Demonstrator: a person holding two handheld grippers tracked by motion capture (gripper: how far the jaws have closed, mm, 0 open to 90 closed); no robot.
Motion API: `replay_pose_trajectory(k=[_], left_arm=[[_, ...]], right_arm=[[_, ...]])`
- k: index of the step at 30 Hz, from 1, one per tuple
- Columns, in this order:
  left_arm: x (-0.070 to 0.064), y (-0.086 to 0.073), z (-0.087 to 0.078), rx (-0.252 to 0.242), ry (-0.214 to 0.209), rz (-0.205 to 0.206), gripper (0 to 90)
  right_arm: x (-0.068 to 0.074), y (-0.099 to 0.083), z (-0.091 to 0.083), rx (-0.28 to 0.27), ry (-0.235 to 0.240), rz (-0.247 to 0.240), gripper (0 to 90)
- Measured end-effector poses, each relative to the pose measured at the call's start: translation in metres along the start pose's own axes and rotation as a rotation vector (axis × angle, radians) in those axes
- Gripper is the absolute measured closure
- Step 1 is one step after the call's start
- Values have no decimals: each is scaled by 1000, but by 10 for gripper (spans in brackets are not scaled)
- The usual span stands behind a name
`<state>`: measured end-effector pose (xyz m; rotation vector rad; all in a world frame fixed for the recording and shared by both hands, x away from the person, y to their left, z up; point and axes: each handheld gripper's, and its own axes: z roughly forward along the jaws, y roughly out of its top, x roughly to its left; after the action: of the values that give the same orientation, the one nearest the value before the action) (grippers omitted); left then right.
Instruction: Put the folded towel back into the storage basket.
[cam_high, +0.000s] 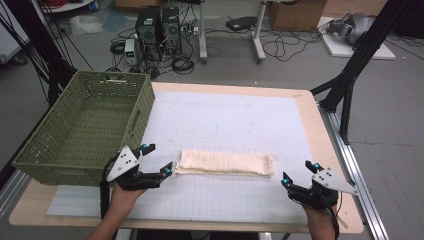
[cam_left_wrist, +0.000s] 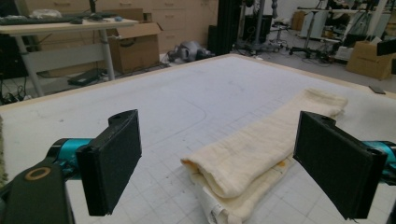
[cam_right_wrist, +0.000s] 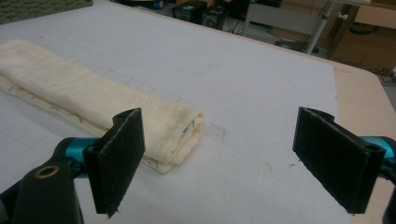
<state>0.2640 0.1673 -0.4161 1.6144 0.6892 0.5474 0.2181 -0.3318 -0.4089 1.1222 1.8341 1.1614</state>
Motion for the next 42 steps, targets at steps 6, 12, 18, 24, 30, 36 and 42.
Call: replay_pose_trajectory(k=[6, 12, 18, 24, 30, 36, 42], left_arm=[[-3, 0, 0, 9, -12, 4, 154], [-6, 0, 2, 12, -32, -8, 155], [-5, 0, 2, 16, -29, -14, 155], [-5, 0, 1, 18, -23, -6, 155], [-4, 1, 1, 18, -23, -10, 156], [-8, 5, 3, 20, -33, -7, 156], [-10, 9, 3, 17, -40, -5, 156]], right_arm=[[-3, -1, 0, -5, -8, 22, 155], [-2, 0, 0, 11, 8, 27, 155], [-2, 0, 2, 13, 12, 24, 155], [-2, 0, 3, 13, 18, 22, 155], [-1, 0, 3, 16, 21, 19, 155], [-1, 0, 4, 14, 19, 14, 155], [0, 0, 5, 15, 23, 13, 155]])
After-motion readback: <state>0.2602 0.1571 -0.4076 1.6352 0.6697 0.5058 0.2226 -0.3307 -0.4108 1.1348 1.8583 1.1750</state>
